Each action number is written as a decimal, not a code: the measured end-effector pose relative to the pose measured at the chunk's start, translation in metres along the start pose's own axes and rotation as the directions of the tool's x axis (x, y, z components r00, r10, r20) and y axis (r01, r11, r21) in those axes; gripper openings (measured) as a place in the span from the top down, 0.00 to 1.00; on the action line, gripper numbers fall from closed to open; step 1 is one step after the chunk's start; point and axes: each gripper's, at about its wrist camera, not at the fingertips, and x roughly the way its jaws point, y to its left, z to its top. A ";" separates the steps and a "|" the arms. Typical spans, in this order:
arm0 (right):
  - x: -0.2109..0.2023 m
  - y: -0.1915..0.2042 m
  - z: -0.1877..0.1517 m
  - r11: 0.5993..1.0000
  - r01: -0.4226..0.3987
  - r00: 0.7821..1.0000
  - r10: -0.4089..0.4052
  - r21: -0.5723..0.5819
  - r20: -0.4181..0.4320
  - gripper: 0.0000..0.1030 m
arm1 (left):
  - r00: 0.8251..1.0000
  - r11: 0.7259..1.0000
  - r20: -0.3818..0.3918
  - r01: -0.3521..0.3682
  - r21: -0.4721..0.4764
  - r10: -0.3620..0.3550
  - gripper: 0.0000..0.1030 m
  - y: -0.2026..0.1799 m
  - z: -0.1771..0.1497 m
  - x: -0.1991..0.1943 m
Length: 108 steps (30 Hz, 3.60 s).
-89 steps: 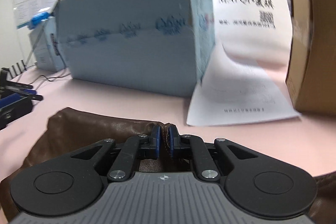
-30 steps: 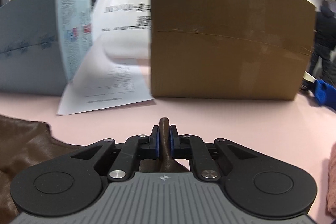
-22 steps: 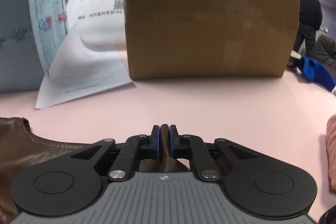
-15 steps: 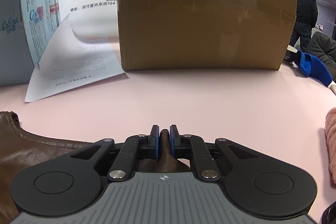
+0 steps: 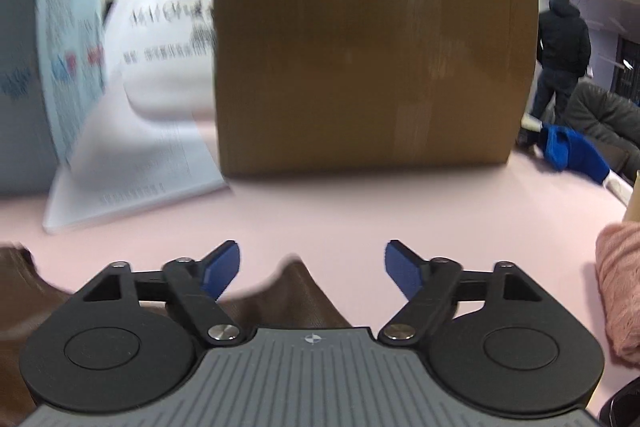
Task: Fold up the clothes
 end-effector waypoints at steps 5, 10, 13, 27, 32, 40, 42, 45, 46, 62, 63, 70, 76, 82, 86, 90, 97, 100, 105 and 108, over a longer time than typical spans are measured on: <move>-0.016 0.022 0.010 0.987 -0.154 0.987 0.156 -0.044 0.039 0.14 | 1.000 1.000 -0.002 0.000 -0.012 0.000 0.00 0.002 0.000 0.001; -0.031 0.058 0.005 0.939 -0.306 0.951 0.309 -0.157 -0.009 0.14 | 1.000 1.000 0.024 0.011 -0.009 -0.010 0.00 0.002 0.000 -0.004; -0.044 0.089 -0.002 0.876 -0.402 0.913 0.407 -0.265 -0.039 0.14 | 0.998 0.998 0.036 0.058 -0.015 -0.058 0.00 0.003 0.000 -0.008; -0.009 0.166 -0.024 0.745 -0.530 0.848 0.478 -0.406 -0.230 0.18 | 0.992 0.994 0.060 0.107 0.017 -0.108 0.00 -0.006 0.000 -0.012; -0.007 0.166 -0.023 0.757 -0.555 0.832 0.502 -0.345 -0.236 0.83 | 0.993 0.994 0.060 0.102 0.039 -0.104 0.00 -0.009 -0.001 -0.012; -0.013 0.162 -0.019 0.788 -0.552 0.834 0.523 -0.273 -0.176 0.99 | 0.992 0.995 0.068 0.100 0.027 -0.102 0.00 -0.006 0.000 -0.013; -0.015 0.159 -0.015 0.803 -0.541 0.841 0.523 -0.250 -0.141 0.99 | 0.993 0.995 0.069 0.099 0.022 -0.100 0.00 -0.006 0.000 -0.013; -0.017 0.153 -0.005 0.829 -0.516 0.855 0.511 -0.215 -0.083 0.99 | 0.992 0.995 0.080 0.098 0.010 -0.099 0.00 -0.003 0.001 -0.014; -0.016 0.152 -0.002 0.837 -0.507 0.861 0.504 -0.205 -0.071 0.99 | 0.991 0.995 0.084 0.100 0.006 -0.100 0.00 -0.003 0.001 -0.015; -0.009 0.170 -0.013 0.702 -0.628 0.777 0.593 -0.336 -0.213 0.16 | 0.989 0.995 0.104 0.098 0.031 -0.101 0.00 -0.005 0.001 -0.018; -0.011 0.173 -0.014 0.680 -0.642 0.764 0.605 -0.353 -0.224 0.14 | 0.989 0.995 0.107 0.099 0.028 -0.101 0.00 -0.005 0.001 -0.019; -0.005 0.198 -0.024 0.643 -0.632 0.771 0.578 -0.432 -0.268 0.14 | 0.989 0.996 0.116 0.092 0.015 -0.094 0.00 -0.003 0.002 -0.020; -0.007 0.199 -0.025 0.652 -0.646 0.761 0.589 -0.396 -0.272 0.53 | 0.989 0.996 0.119 0.085 0.005 -0.085 0.00 -0.002 0.003 -0.021; -0.013 0.210 -0.032 0.625 -0.629 0.769 0.587 -0.463 -0.254 0.94 | 0.990 0.997 0.120 0.072 -0.020 -0.069 0.00 0.002 0.004 -0.021; -0.016 0.214 -0.034 0.638 -0.595 0.794 0.561 -0.489 -0.234 1.00 | 0.991 0.997 0.119 0.065 -0.041 -0.060 0.00 0.006 0.005 -0.020; -0.013 0.209 -0.025 0.693 -0.593 0.800 0.565 -0.411 -0.202 1.00 | 0.991 0.997 0.120 0.063 -0.053 -0.056 0.00 0.008 0.005 -0.020; 0.004 0.207 -0.020 0.794 -0.492 0.870 0.459 -0.357 -0.178 1.00 | 0.992 0.996 0.129 0.021 -0.092 -0.009 0.00 0.016 0.007 -0.020; 0.015 0.203 -0.017 0.844 -0.429 0.903 0.389 -0.323 -0.181 1.00 | 0.994 0.987 0.101 -0.016 -0.163 0.033 0.00 0.027 0.008 -0.015; 0.002 0.167 0.001 0.884 -0.423 0.905 0.403 -0.199 -0.134 0.78 | 1.000 0.971 0.018 -0.007 -0.238 0.011 0.00 0.039 0.008 -0.003; -0.025 0.117 0.013 0.906 -0.419 0.908 0.415 -0.069 -0.058 0.28 | 0.999 0.967 -0.041 0.006 -0.256 -0.017 0.00 0.040 0.006 0.007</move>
